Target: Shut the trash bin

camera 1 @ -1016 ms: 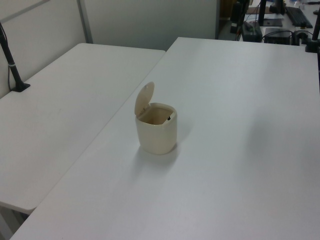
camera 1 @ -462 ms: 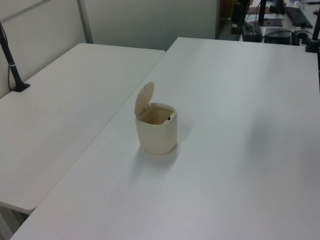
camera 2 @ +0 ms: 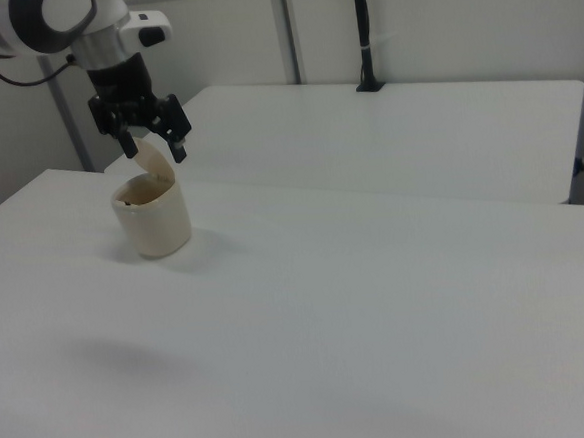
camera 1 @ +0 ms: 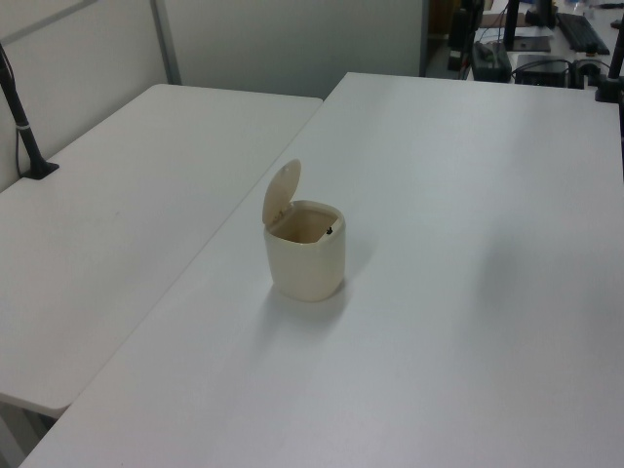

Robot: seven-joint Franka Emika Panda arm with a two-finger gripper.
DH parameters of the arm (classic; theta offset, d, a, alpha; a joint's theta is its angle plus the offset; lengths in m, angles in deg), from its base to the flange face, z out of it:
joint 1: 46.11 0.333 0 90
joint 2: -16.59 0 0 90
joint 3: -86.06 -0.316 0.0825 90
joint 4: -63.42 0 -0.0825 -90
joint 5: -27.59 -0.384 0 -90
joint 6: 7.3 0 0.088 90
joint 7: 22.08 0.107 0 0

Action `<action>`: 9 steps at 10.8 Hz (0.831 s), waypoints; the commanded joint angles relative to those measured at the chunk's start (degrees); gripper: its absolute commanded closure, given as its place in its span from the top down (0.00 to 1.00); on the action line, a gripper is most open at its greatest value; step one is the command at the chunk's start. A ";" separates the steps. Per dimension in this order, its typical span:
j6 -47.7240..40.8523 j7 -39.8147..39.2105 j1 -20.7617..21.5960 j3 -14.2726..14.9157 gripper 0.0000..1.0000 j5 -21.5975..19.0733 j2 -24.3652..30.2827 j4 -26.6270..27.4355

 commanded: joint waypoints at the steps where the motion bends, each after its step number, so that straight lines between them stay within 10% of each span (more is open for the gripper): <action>1: 7.47 1.42 4.71 0.40 1.00 -0.86 -2.49 -0.04; 5: 11.01 13.43 9.72 0.41 0.93 0.55 -9.51 -6.25; 9: 23.55 38.20 12.10 0.49 0.23 0.55 -15.50 -9.53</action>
